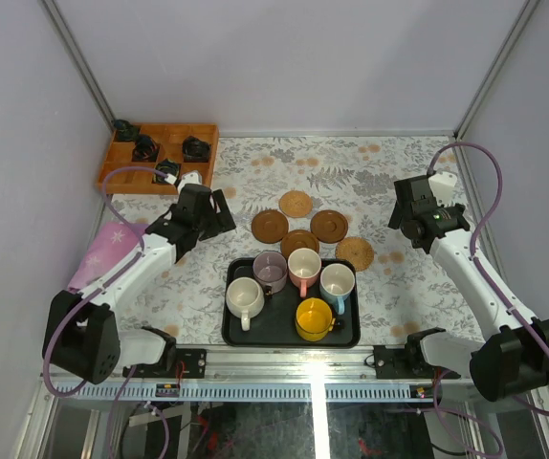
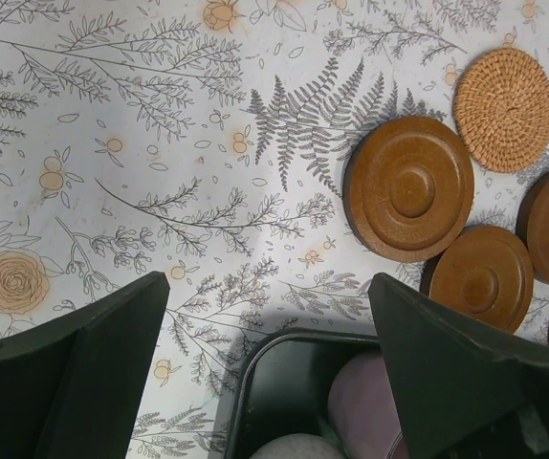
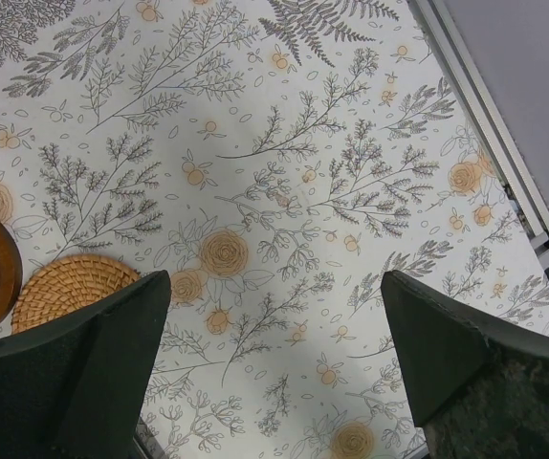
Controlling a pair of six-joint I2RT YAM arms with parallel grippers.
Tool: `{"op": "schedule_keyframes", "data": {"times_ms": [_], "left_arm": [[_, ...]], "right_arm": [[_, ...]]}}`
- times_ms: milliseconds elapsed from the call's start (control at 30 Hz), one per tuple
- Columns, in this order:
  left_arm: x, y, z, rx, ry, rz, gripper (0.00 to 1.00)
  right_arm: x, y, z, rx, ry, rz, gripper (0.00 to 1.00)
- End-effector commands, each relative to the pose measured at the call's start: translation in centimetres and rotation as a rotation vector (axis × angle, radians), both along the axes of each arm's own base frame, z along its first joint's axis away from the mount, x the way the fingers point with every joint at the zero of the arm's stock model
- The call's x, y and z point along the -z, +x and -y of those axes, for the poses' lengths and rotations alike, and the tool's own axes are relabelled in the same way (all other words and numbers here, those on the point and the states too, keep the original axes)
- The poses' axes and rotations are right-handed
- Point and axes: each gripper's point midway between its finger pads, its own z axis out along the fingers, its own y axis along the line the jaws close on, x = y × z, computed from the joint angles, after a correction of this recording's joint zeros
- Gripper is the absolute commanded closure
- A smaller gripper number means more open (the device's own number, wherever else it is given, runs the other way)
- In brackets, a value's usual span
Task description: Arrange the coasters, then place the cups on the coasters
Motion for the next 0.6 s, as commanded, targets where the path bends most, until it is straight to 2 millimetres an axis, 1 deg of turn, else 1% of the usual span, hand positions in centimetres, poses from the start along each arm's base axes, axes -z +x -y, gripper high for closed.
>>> {"op": "schedule_keyframes", "data": {"times_ms": [0,100,133,167,200,300,433,567], "left_arm": [[-1.5,1.7,0.0,-0.005,0.011,0.058,0.14],[-1.3,1.8,0.0,-0.007,0.012,0.054,0.13],[-1.2,1.9,0.0,-0.012,0.013,0.052,0.09],[-1.1,1.9,-0.1,-0.017,0.014,0.048,0.01],[-1.1,1.9,-0.2,-0.022,0.015,0.047,0.00],[-1.0,2.0,-0.2,-0.022,0.018,0.048,0.00],[-1.5,2.4,0.0,-0.014,0.014,0.073,0.00],[-1.7,2.8,0.7,0.029,0.008,0.087,0.00]], "right_arm": [[-0.8,0.2,0.4,0.039,-0.005,0.038,0.01],[-0.9,0.4,0.2,0.022,0.005,0.053,0.01],[-1.0,0.5,0.1,0.016,0.009,0.062,0.01],[-1.2,0.7,0.0,0.010,0.013,0.073,0.01],[-1.2,0.7,0.0,0.005,0.016,0.080,0.01],[-1.5,0.8,-0.2,-0.010,0.025,0.105,0.01],[-1.4,0.8,-0.5,-0.041,0.035,0.130,0.01],[-0.6,0.8,-1.5,-0.117,0.066,0.119,0.01]]}}
